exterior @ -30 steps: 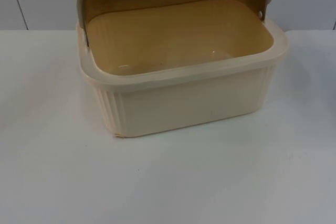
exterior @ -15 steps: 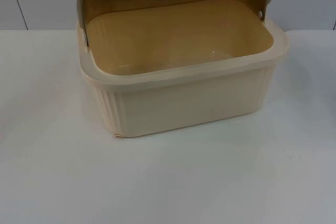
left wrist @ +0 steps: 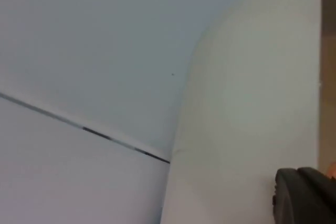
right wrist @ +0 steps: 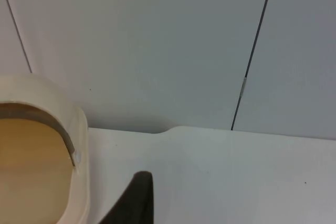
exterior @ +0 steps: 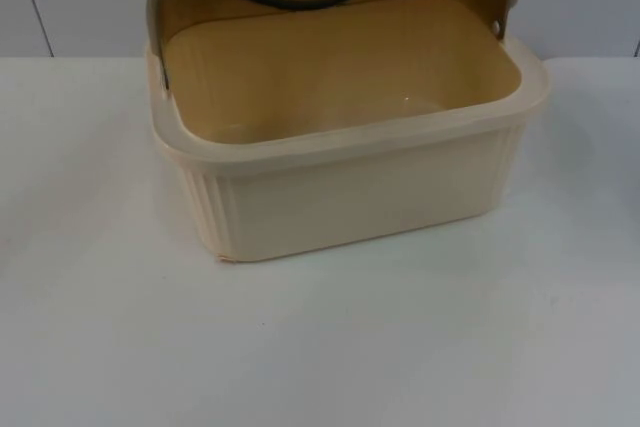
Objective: Open the box lid with the left hand, place the block into the box with the right hand, then close the box lid with the left hand.
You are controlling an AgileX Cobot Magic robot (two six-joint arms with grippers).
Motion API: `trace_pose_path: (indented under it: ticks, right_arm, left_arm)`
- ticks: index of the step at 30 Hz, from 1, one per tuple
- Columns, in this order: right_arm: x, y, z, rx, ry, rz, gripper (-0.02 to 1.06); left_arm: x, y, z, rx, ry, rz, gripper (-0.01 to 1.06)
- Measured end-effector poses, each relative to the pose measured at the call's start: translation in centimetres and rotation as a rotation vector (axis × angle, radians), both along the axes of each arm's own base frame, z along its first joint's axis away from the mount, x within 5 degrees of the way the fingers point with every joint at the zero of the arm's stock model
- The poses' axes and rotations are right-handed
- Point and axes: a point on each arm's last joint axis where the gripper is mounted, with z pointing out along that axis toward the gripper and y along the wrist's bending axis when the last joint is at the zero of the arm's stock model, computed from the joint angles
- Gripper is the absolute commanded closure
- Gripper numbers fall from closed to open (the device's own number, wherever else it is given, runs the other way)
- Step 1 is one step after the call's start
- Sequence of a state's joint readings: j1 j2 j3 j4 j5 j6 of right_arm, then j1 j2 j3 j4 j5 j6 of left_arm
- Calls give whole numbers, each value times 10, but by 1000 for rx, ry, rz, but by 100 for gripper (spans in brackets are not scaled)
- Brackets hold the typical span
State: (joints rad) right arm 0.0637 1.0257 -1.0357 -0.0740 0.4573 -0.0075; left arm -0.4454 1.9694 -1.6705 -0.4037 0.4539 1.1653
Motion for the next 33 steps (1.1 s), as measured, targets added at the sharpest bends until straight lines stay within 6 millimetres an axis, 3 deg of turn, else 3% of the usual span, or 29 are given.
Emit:
trace_pose_path:
  ticks: [10,19,25,30,33]
  right_arm:
    - [-1,0,-1,-1,16,-1,0]
    - [-8,-1,4,1,-8,-1,0]
    - [-14,-1,8,2,-29,-1,0]
    - [-15,-1,9,14,-29,-6,0]
    - [-17,-1,11,16,-36,-6,0]
  left_arm:
    - [-18,-16,-2,53,39,-39,105]
    - [-41,-11,-14,67,60,-35,105]
    - [-66,-17,-36,101,74,-62,105]
    - [-91,-20,-76,181,149,-99,105]
    - [-95,-18,-85,195,153,-101,105]
